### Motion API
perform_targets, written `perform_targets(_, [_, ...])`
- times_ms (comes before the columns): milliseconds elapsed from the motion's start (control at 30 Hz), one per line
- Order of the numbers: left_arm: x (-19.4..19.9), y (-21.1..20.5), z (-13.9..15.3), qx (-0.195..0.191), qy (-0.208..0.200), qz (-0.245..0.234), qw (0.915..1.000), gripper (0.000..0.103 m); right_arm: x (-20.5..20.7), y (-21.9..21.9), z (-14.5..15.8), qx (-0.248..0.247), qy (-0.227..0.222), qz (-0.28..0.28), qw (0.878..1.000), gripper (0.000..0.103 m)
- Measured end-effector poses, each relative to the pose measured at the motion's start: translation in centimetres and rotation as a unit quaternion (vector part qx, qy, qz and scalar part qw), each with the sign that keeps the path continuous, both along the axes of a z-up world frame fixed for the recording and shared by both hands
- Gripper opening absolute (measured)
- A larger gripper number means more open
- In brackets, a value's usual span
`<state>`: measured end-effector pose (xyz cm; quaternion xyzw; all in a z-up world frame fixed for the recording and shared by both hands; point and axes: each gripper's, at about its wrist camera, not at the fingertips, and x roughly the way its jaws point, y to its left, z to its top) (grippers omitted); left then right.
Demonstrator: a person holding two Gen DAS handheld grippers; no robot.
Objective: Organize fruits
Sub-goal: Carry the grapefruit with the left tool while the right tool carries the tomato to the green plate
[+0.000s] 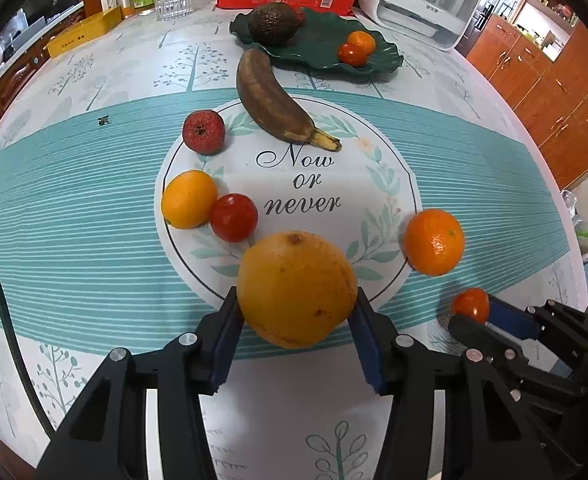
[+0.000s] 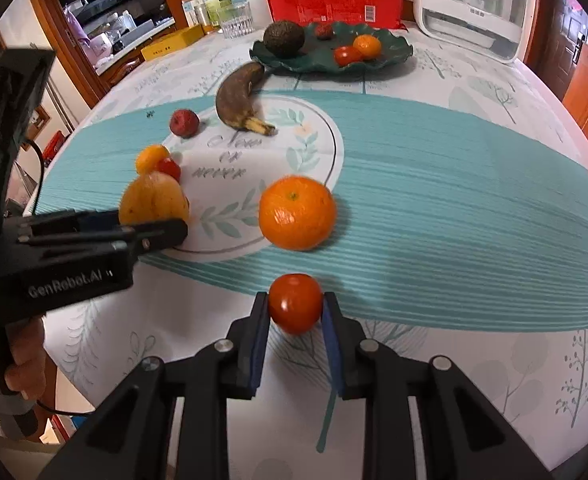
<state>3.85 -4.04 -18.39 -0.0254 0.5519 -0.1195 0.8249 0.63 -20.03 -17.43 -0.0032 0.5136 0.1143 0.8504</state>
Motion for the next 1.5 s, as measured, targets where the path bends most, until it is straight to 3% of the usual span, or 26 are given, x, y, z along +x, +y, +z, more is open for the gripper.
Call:
perform_targets(200, [0.1, -0.1, 3.2, -0.008, -0.022, -0.003, 0.9997, 0.050, 1.0, -0.2, 3.4, 0.014, -0.027, 0.001, 1.000, 0.026])
perform_targets(400, [1.7, 0.0, 8.7, -0.024, -0.067, -0.008, 0.9974, 0.050, 3.8, -0.3, 8.0, 0.027, -0.058, 0.004, 0.998, 0.026])
perform_targets(567, [4.2, -0.2, 13.3, -0.021, -0.096, -0.015, 0.9950, 0.050, 6.3, -0.5, 11.8, 0.030, -0.086, 0.003, 0.996, 0.026])
perform_targets(900, [11.8, -1.9, 17.9, 0.001, -0.125, -0.031, 0.9917, 0.050, 14.3, -1.4, 17.4, 0.017, -0.128, -0.011, 0.992, 0.026])
perform_targets(1167, [18.7, -3.8, 17.2, 0.002, -0.126, -0.027, 0.9917, 0.050, 23.0, -2.8, 17.7, -0.005, -0.141, -0.050, 0.989, 0.026])
perform_targets(1500, [24.7, -5.3, 9.2, -0.010, -0.072, -0.009, 0.9973, 0.050, 30.5, -3.5, 11.8, -0.024, -0.100, -0.076, 0.992, 0.026])
